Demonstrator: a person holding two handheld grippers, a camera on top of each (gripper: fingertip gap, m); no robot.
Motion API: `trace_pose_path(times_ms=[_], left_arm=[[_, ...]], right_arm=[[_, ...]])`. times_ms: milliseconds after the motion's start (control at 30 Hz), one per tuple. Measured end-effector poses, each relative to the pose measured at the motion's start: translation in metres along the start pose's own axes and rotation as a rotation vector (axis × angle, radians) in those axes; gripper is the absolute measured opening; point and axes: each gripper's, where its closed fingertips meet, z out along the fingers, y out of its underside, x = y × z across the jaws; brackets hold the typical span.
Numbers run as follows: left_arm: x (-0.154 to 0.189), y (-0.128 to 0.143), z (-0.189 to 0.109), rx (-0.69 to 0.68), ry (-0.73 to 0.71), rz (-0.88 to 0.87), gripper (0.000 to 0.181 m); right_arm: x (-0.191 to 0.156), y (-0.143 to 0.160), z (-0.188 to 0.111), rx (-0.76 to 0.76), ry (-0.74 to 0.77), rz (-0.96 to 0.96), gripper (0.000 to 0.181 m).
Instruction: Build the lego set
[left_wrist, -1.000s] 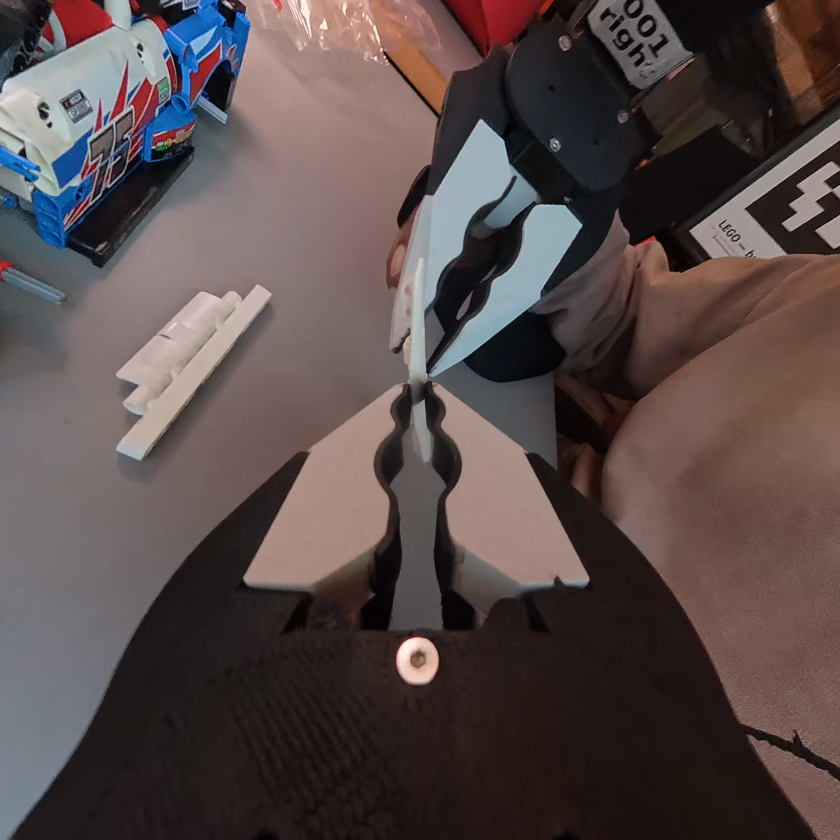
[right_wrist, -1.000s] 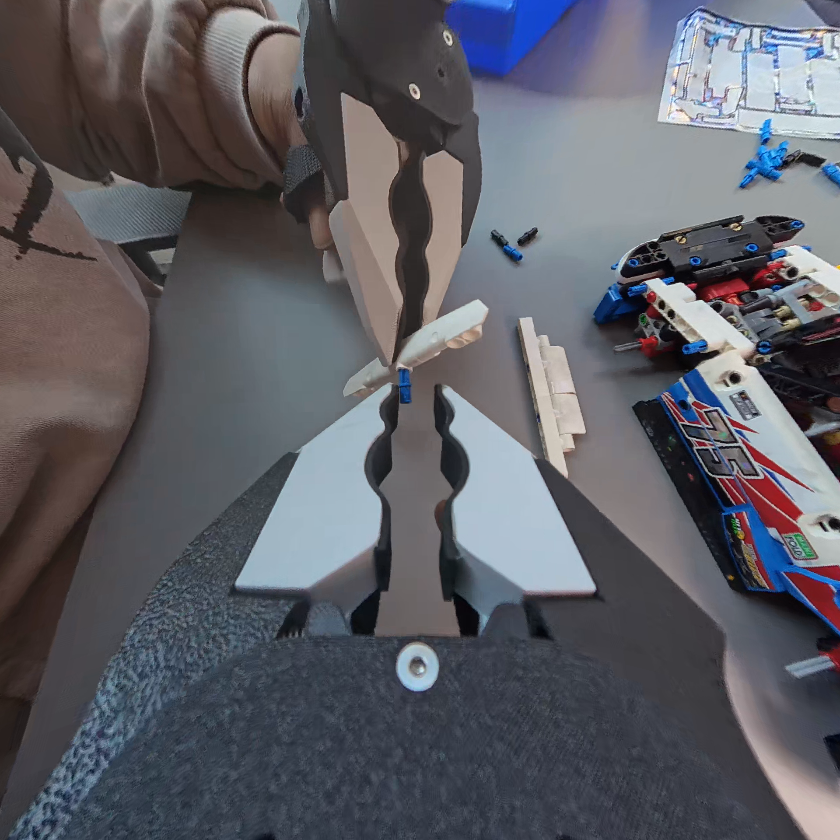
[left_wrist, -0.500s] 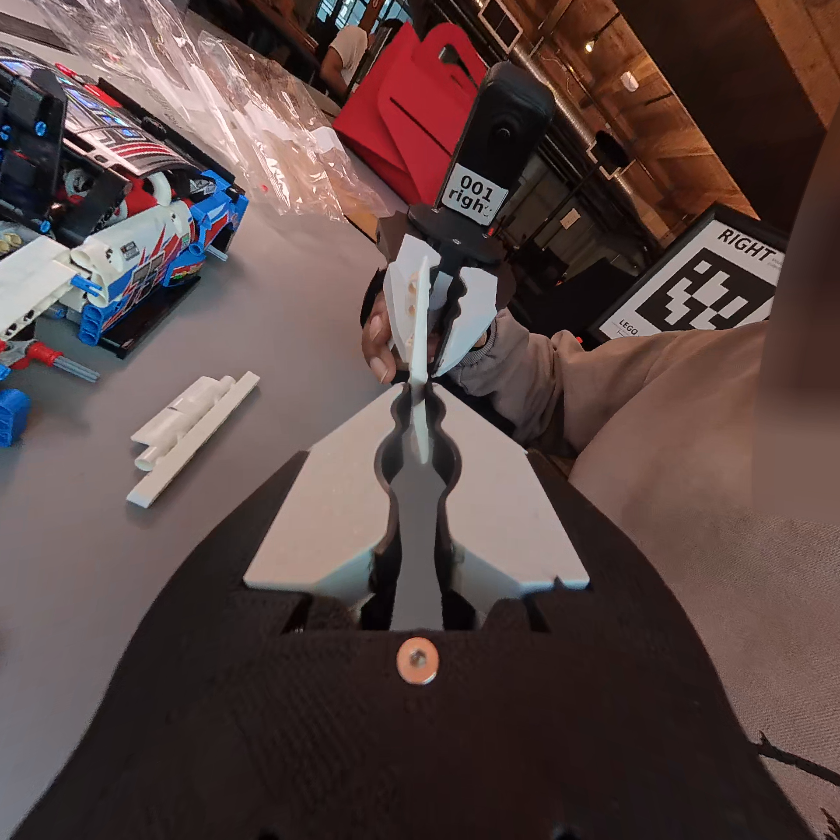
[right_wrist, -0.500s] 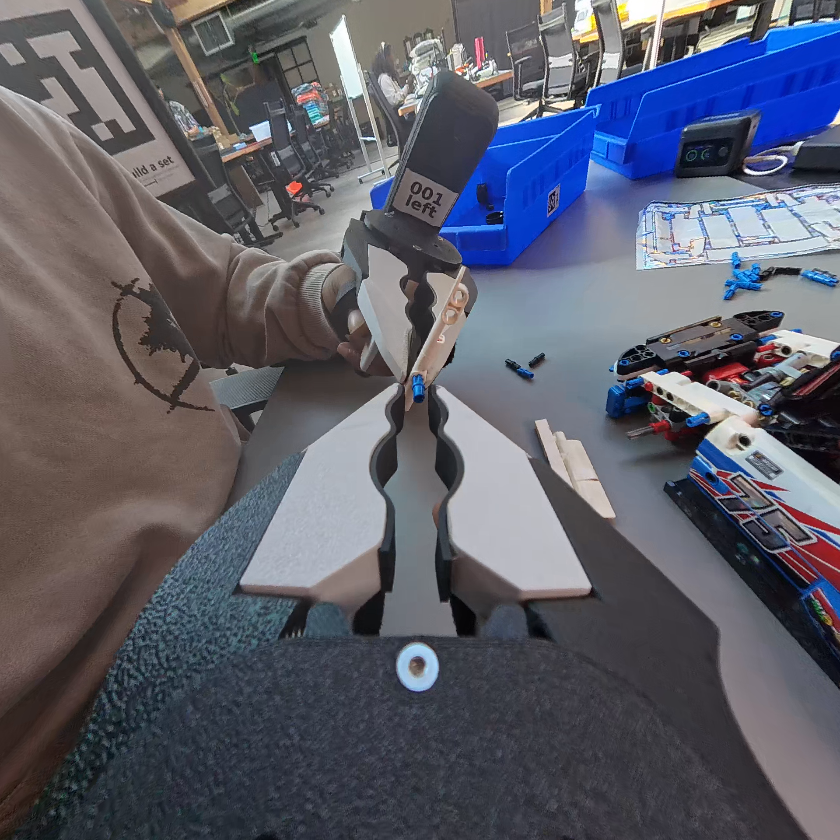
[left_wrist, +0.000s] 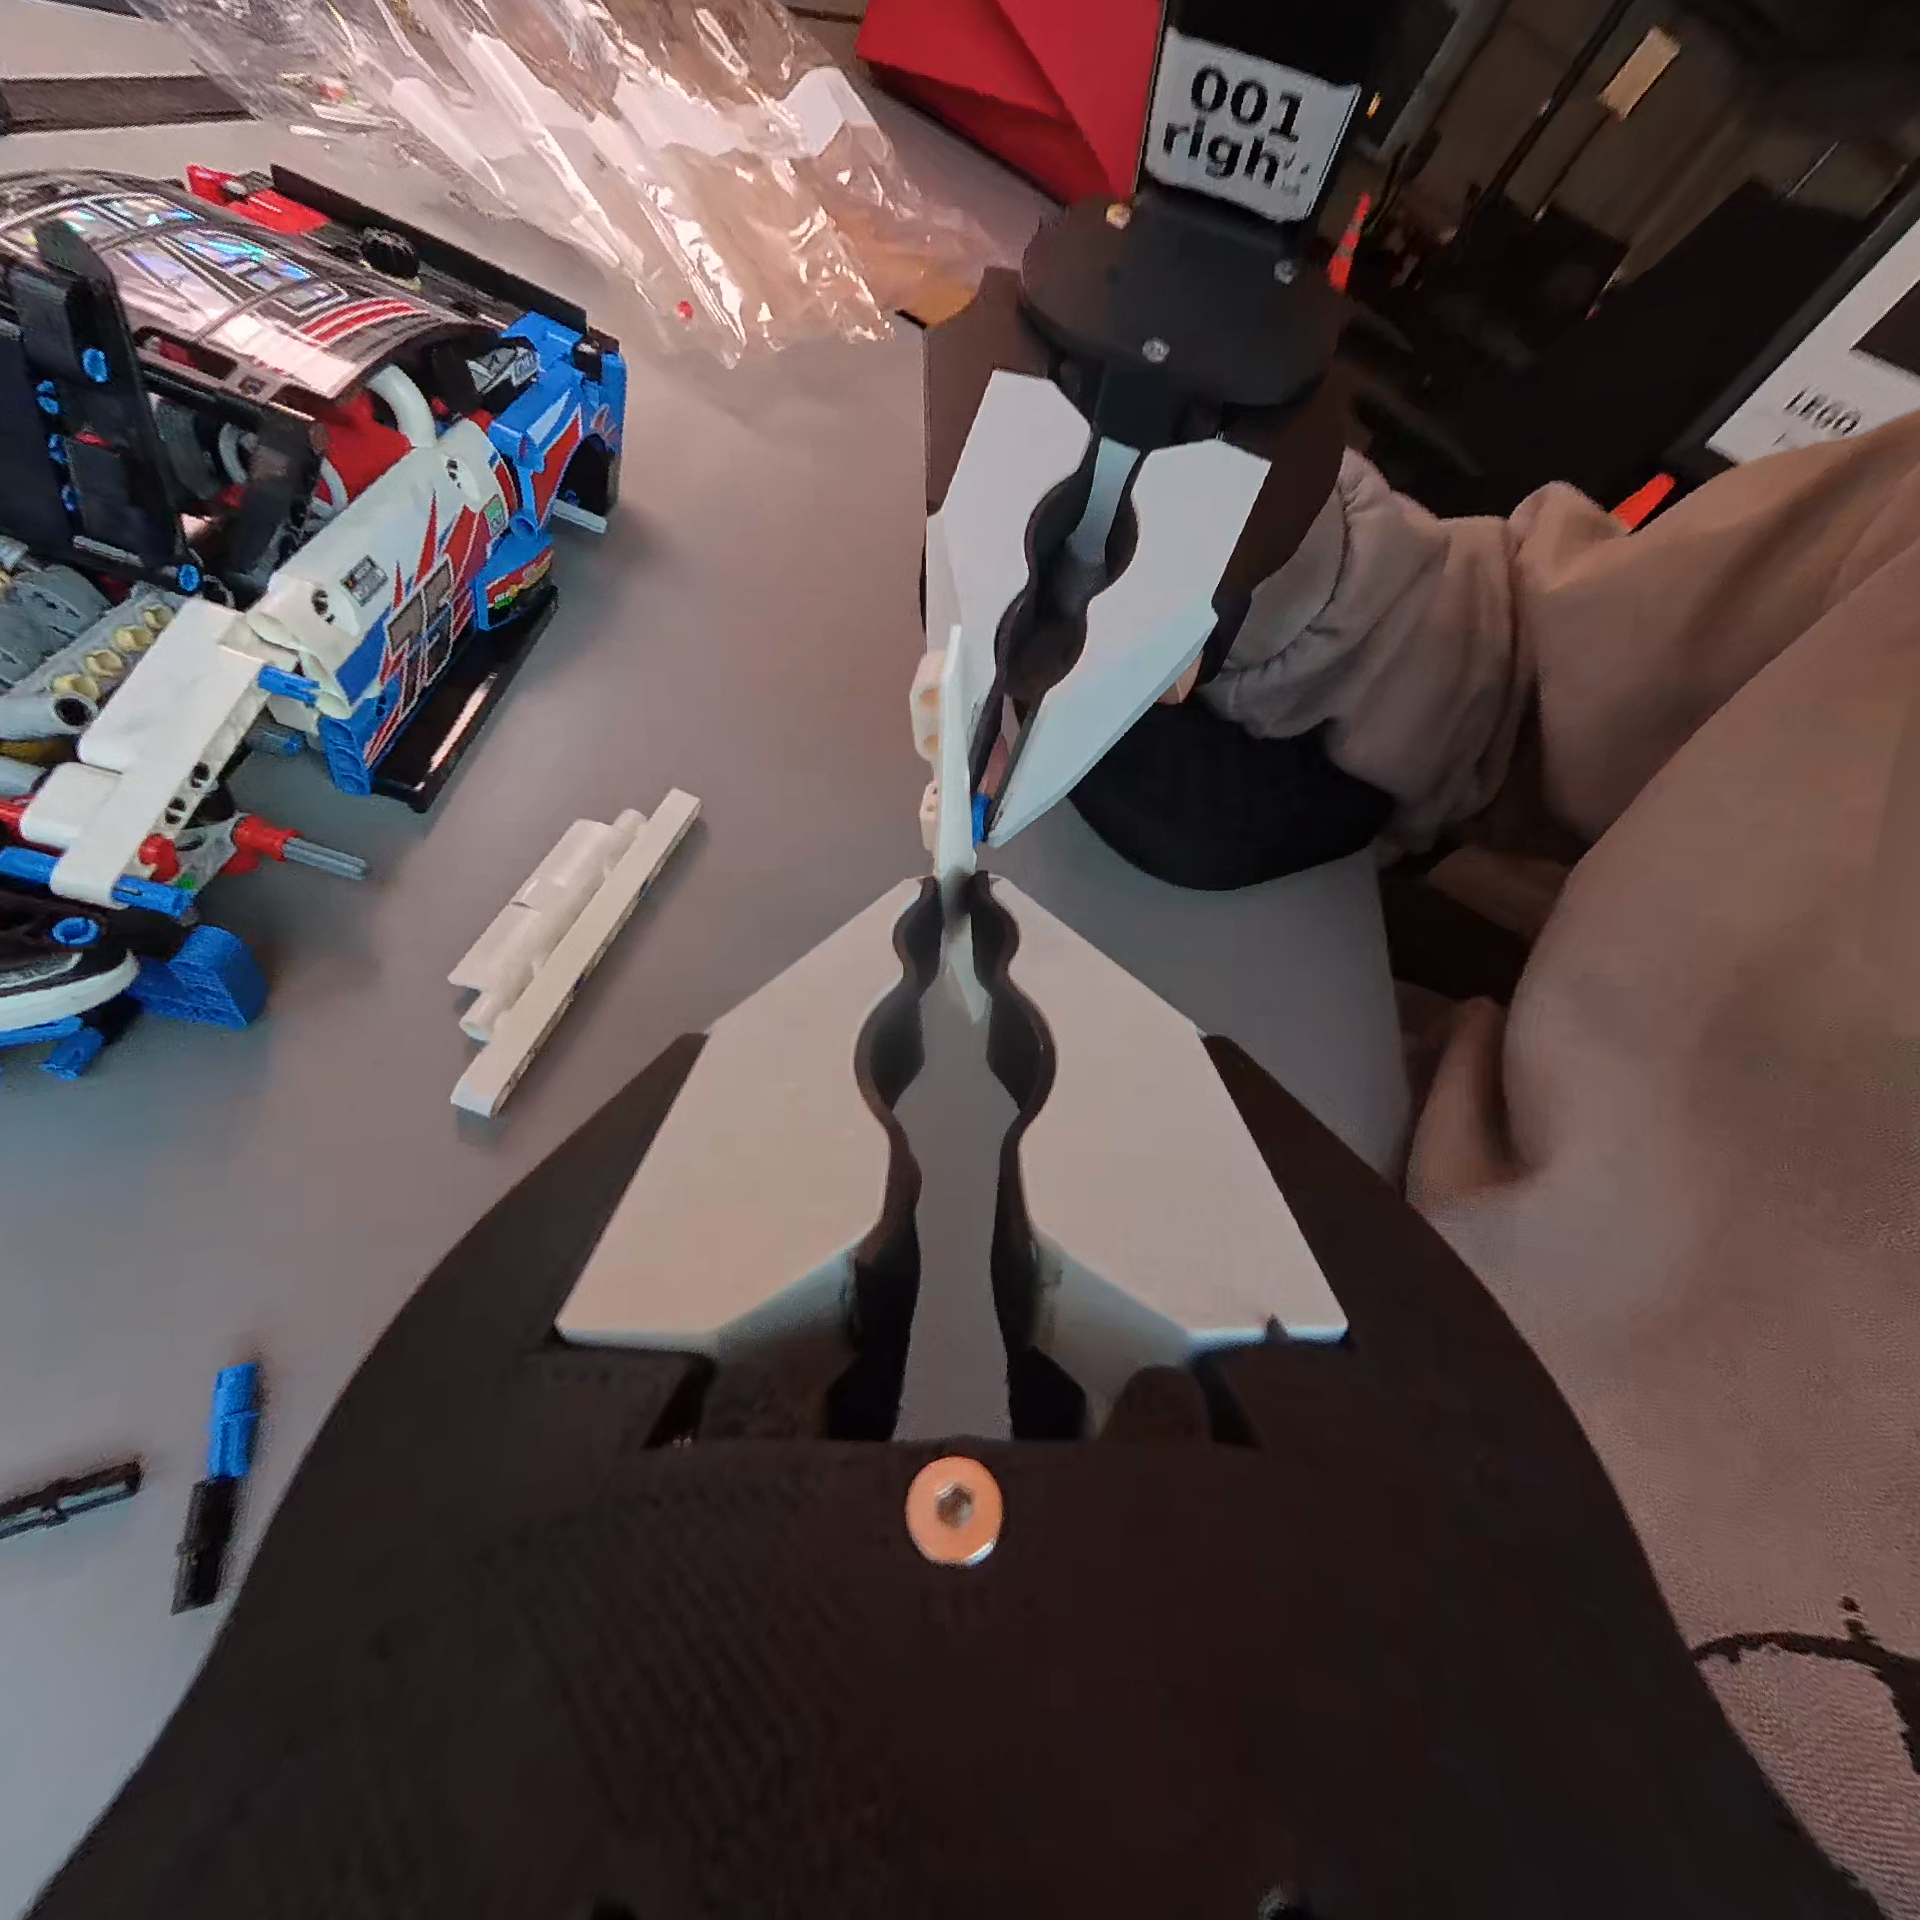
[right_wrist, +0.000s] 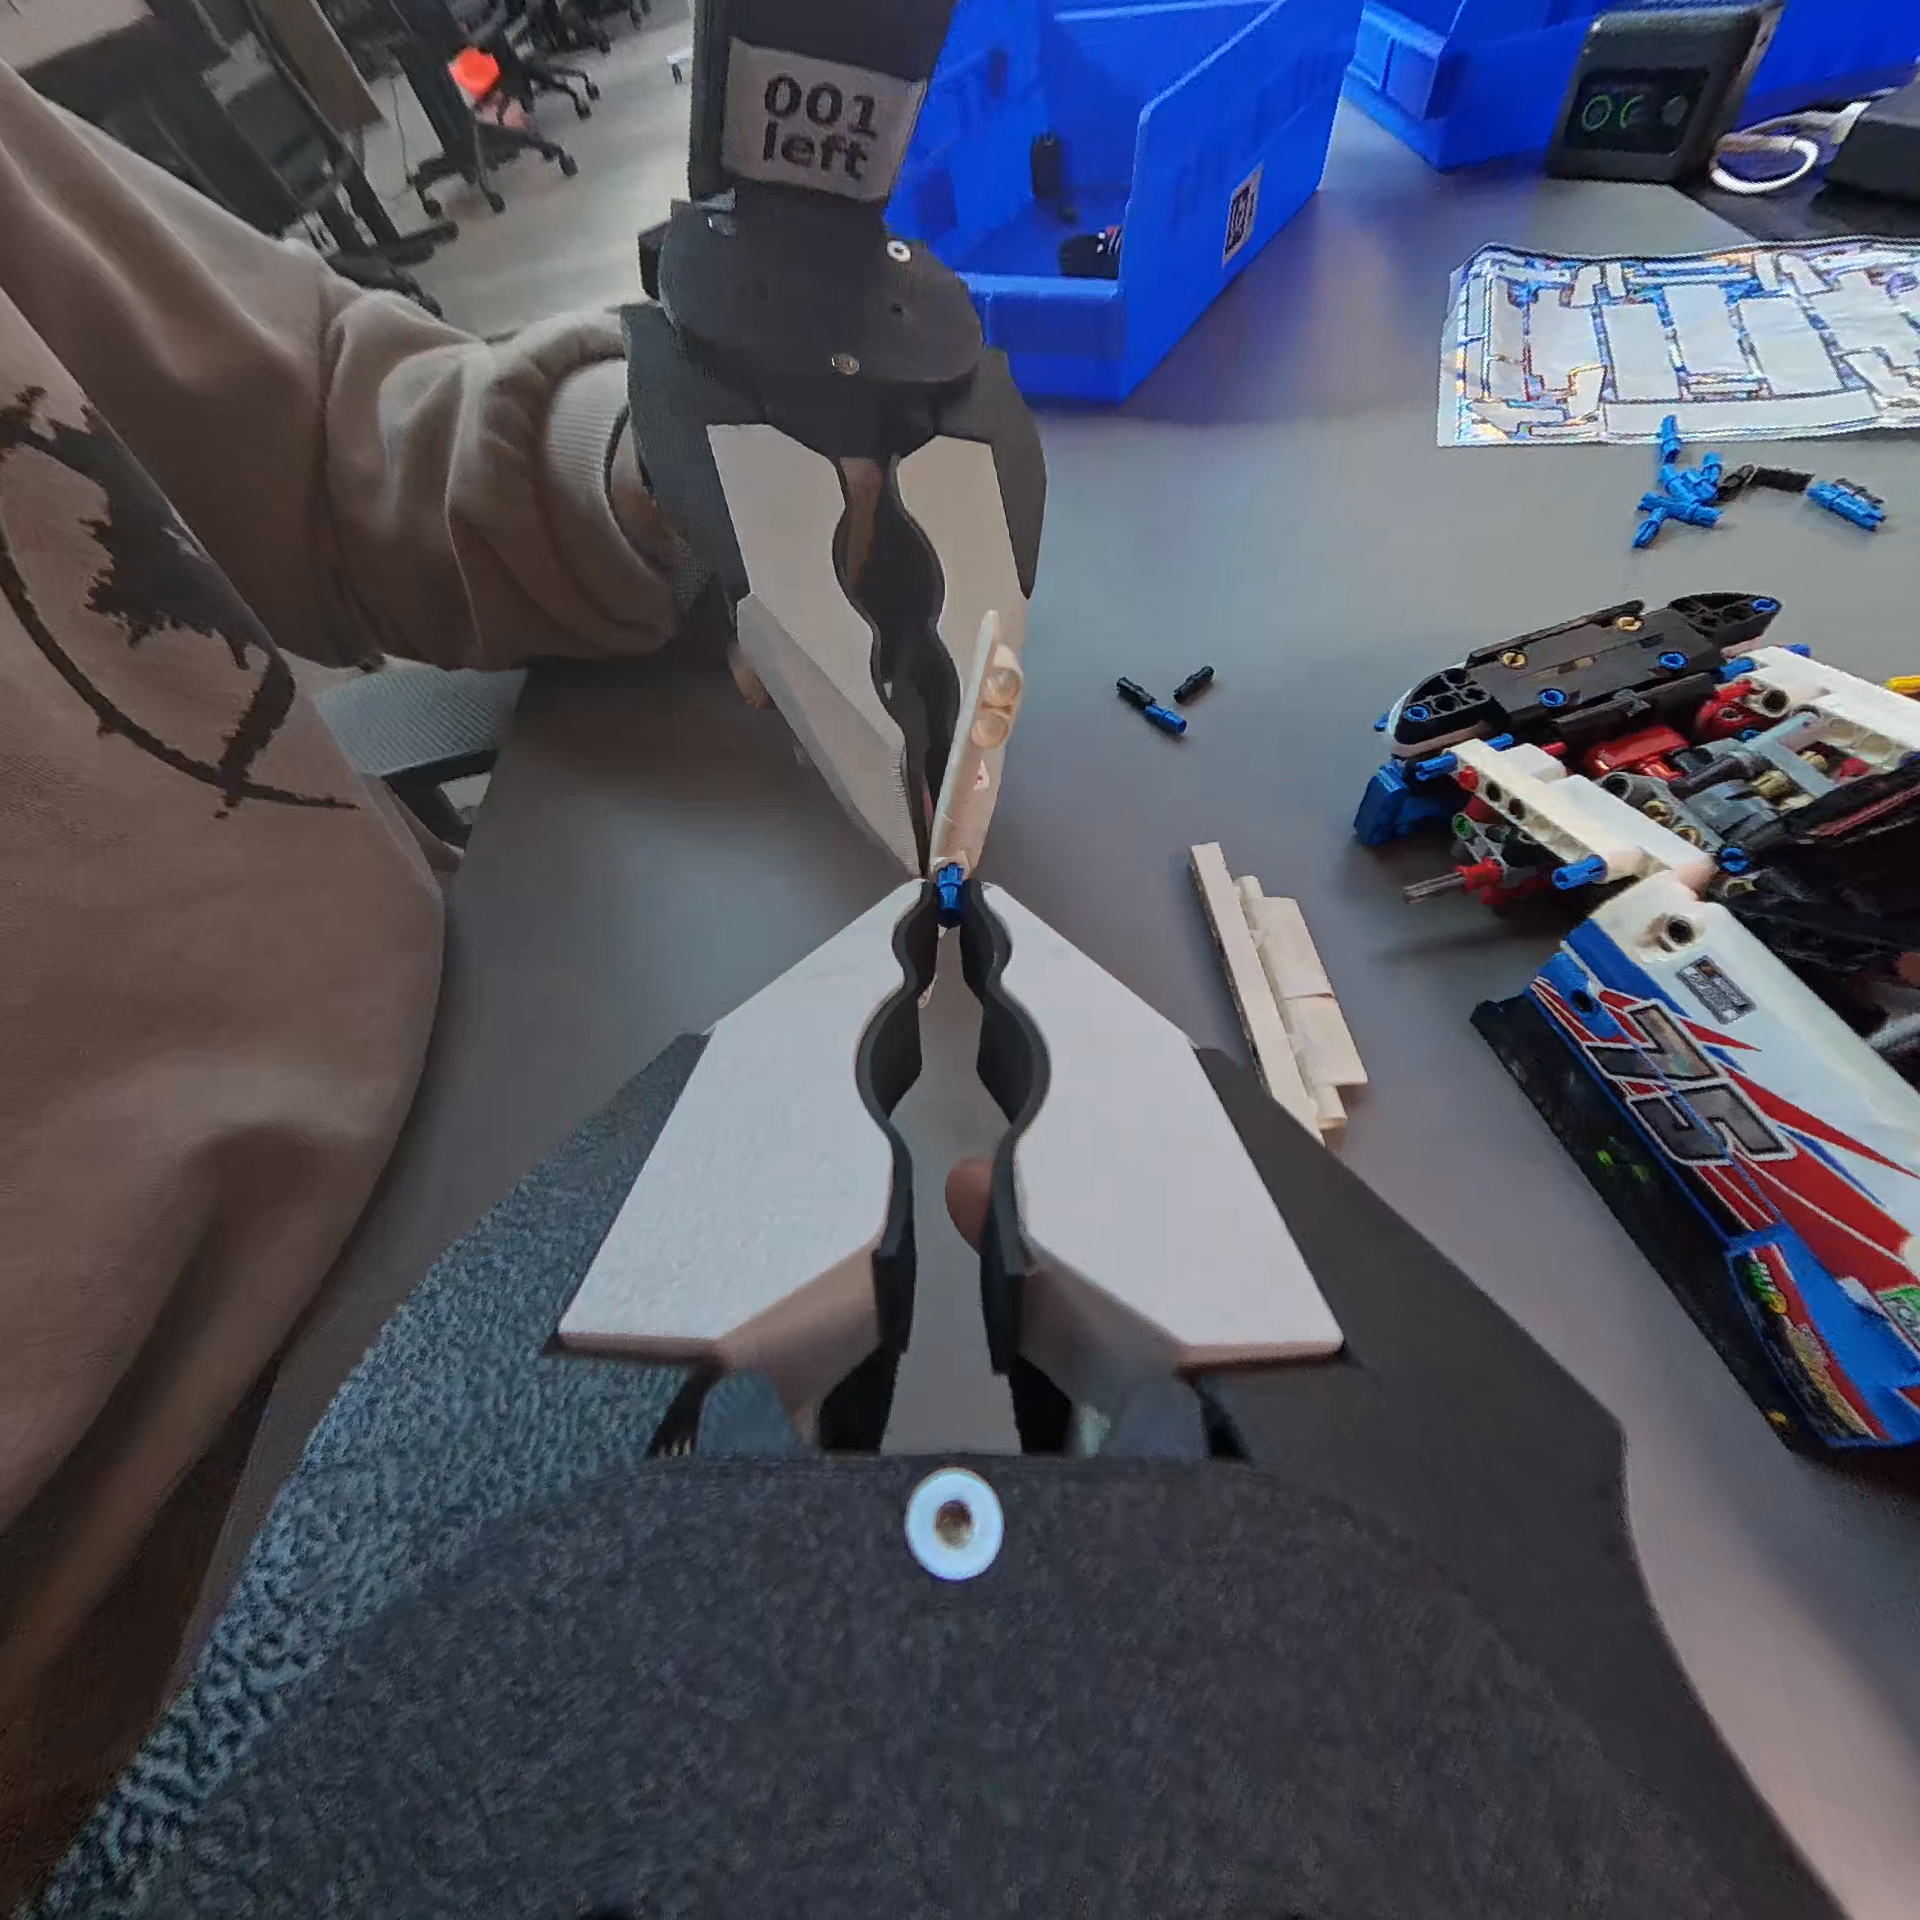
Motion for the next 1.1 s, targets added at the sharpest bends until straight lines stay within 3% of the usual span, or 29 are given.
trace_pose_path(times_ms=[333,833,1100], left_arm=[[0.011,0.021,0.01,-0.114,0.009,0.142,0.002],[0.022,0.004,0.004,0.034,0.084,0.08,0.002],[0.035,0.013,0.005,-0.023,0.123,0.186,0.002]], right_arm=[[-0.015,0.015,0.001,-0.11,-0.056,-0.089,0.001],[-0.022,0.001,-0.006,0.021,-0.173,0.065,0.002],[-0.036,0.008,-0.004,-0.01,-0.266,0.072,0.002]])
